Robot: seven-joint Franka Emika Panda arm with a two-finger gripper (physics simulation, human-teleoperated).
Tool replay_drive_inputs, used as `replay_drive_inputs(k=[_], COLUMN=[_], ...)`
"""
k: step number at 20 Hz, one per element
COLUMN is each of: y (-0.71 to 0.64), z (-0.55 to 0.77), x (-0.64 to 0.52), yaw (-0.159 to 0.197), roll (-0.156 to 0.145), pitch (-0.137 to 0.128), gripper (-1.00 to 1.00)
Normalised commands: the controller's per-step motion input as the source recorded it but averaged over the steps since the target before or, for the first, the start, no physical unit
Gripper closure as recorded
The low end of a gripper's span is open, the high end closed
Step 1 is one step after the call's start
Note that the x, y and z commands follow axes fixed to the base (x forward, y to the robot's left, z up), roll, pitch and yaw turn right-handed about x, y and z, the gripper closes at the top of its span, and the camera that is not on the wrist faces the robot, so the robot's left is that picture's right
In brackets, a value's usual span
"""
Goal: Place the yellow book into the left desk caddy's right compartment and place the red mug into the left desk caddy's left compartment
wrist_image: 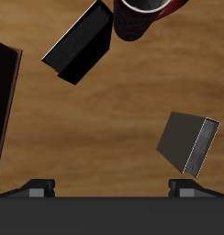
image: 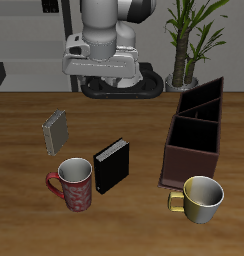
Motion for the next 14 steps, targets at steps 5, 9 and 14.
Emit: replay_drive_inputs(k=[5, 9, 14], y=[-0.78, -0.55, -0.33], z=[0.02, -0.08, -0.14], x=[-0.06, -0.08, 0.00], yaw=[-0.029, 0.023, 0.019], roll=[-0.006, 0.014, 0.043], pitch=[-0.040, -0.041, -0.016], gripper=[-1.00, -1.00, -1.00])
